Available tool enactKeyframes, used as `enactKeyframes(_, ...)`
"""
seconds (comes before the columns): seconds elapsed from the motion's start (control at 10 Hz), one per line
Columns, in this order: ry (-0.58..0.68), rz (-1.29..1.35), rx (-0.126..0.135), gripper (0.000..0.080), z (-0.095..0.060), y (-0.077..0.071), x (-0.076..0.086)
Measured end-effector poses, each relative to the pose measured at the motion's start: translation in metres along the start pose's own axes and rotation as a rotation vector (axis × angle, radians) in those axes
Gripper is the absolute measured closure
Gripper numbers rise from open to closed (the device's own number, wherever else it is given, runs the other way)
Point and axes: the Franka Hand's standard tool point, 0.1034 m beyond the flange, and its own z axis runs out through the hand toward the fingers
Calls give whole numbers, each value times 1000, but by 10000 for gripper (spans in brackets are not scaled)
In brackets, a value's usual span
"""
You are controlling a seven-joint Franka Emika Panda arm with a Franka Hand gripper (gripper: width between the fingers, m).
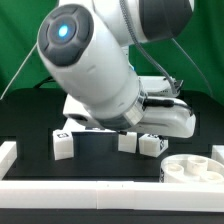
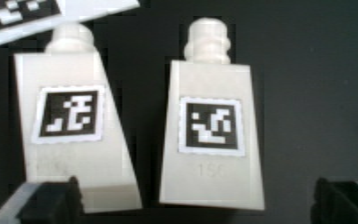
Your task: Assemble stool
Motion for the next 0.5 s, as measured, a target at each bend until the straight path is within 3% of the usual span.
enactKeyframes(0.5,-16,-10,-18,151,9,-9,5)
